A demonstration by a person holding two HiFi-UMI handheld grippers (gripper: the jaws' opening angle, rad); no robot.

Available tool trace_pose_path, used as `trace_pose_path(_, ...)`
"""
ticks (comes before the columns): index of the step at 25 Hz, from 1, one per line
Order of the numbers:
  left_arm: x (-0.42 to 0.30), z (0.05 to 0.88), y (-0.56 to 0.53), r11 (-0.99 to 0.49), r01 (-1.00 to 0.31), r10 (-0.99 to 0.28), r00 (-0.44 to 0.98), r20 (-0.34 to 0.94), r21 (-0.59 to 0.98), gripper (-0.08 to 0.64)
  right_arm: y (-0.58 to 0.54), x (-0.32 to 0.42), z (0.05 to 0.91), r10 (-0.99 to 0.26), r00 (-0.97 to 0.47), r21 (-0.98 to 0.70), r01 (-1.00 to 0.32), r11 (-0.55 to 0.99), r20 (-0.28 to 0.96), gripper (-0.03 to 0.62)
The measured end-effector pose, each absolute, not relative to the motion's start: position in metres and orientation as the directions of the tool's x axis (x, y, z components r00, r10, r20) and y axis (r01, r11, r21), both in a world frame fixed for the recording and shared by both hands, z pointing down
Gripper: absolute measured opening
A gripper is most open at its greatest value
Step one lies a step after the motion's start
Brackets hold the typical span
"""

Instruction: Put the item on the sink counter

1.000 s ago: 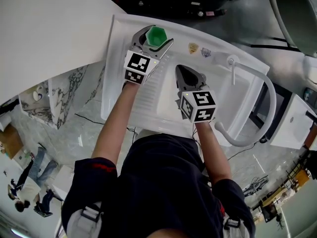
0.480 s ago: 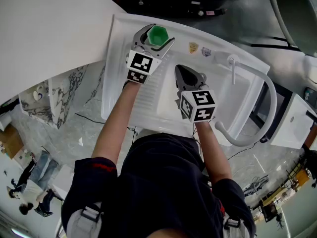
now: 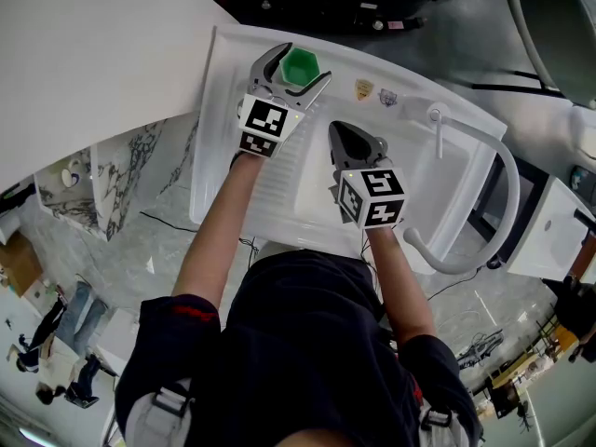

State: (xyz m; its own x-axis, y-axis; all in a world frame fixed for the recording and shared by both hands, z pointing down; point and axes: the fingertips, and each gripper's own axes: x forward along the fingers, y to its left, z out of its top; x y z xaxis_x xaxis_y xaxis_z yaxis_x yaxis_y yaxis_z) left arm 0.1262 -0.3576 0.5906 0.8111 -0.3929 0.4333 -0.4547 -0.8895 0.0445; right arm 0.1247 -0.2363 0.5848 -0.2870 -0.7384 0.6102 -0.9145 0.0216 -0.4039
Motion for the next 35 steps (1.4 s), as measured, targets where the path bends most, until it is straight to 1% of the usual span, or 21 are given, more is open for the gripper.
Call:
trace_pose_path(15, 0.127, 0.584, -0.354, -0.895, -0.445, -0.387, 0.816, 0.428, 0.039, 0.347, -0.236, 0.123, 0.582, -0.737, -0.289, -0.399, -0.916, 0.029, 0.611, 0.034)
trace_pose_path(26, 0.126, 0.579, -0.355, -0.891, -0.451, -0.397, 0.82, 0.412, 0.041, 0.371, -0.235, 0.12, 0.581, -0.733, -0.296, -0.398, -0.917, 0.037, 0.613, 0.034)
trace_pose_path(35, 0.119, 0.566, -0.352, -0.886, -0.463, -0.416, 0.818, 0.399, 0.026, 0.371, -0.234, 0.119, 0.574, -0.742, -0.293, -0.391, -0.919, 0.046, 0.603, 0.034)
